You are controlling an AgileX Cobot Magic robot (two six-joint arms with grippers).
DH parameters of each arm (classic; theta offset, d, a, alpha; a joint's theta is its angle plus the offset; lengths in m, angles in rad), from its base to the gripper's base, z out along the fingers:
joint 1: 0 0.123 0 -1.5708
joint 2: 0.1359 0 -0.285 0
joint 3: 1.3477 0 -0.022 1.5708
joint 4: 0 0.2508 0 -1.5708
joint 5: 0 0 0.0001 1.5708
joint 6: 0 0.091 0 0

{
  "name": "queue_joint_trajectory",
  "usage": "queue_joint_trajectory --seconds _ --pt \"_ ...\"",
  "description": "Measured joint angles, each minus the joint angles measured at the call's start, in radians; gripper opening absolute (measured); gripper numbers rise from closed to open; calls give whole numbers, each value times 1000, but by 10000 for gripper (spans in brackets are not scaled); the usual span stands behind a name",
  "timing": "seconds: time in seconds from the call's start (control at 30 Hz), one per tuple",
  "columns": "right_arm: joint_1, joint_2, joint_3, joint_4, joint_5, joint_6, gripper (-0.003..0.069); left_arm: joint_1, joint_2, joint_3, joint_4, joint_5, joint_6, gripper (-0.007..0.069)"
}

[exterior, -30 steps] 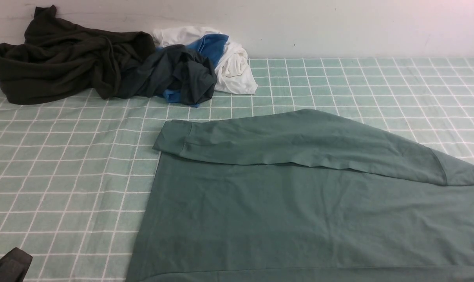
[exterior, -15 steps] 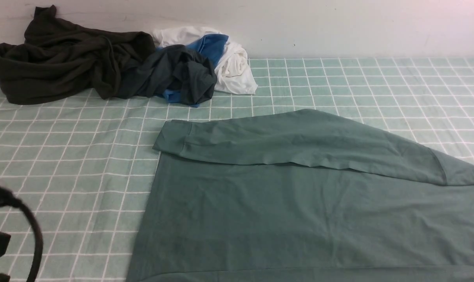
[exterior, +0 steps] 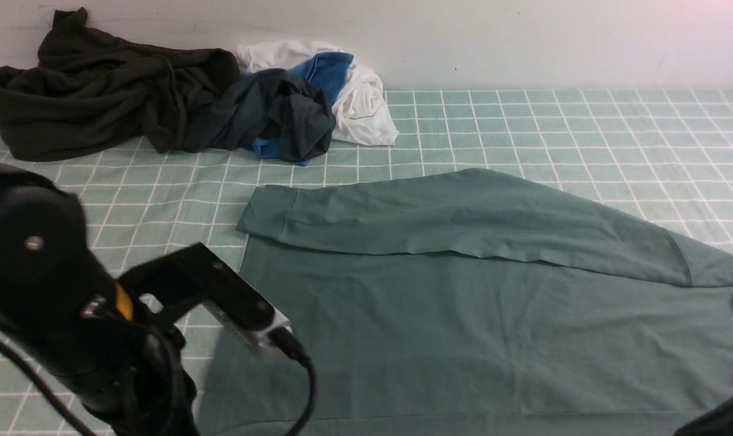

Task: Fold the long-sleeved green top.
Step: Use the left arm to clamp the cuff closest to it

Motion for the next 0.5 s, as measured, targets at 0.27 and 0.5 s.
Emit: queue_joint_trajectory --seconds 0.27,0.5 --pt "44 32 -1 -126 -29 80 -10 -43 254 -9 46 -165 -1 349" --pt "44 32 -5 -135 -66 113 24 -43 358 -15 56 -263 -1 407"
